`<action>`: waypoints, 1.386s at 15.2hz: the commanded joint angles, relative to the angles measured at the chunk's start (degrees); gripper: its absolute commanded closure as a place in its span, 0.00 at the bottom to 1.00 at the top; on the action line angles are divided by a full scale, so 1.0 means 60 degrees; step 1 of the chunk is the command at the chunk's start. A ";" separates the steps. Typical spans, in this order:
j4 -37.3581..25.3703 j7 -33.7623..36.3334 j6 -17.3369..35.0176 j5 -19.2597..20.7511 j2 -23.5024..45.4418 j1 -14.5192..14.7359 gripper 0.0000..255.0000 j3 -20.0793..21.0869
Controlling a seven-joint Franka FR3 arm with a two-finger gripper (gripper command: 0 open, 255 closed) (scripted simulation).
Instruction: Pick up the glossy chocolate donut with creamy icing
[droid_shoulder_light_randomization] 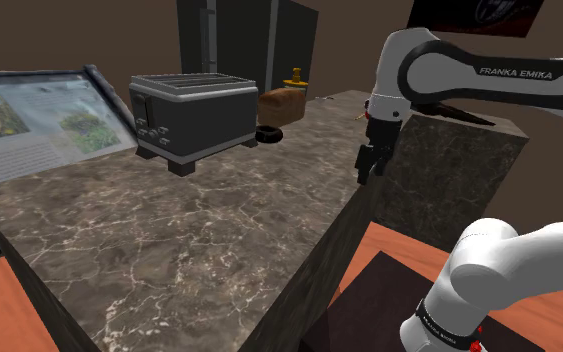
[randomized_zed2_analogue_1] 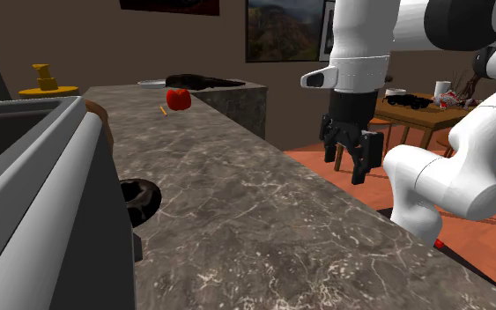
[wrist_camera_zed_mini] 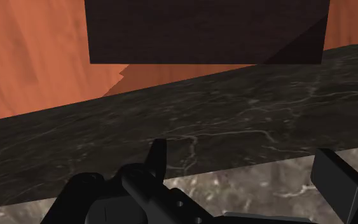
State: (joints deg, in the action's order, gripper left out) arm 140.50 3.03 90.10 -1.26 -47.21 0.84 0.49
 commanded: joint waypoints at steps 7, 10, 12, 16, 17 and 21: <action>-0.1308 0.0166 0.1186 -0.0053 0.2126 0.0000 0.00 0.0120; -0.2103 0.0251 0.1612 -0.0055 0.3162 -0.0006 0.00 0.0173; -0.2684 0.0308 0.1834 -0.0047 0.3844 -0.0012 0.00 0.0206; -0.3975 0.0429 0.2138 -0.0011 0.5194 -0.0019 0.00 0.0263; -0.4325 0.0460 0.2185 0.0002 0.5530 -0.0021 0.00 0.0276; -0.5856 0.0585 0.2255 0.0070 0.6887 -0.0015 0.00 0.0318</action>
State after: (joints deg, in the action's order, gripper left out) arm 108.10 6.15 103.63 -0.93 -8.20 0.67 2.22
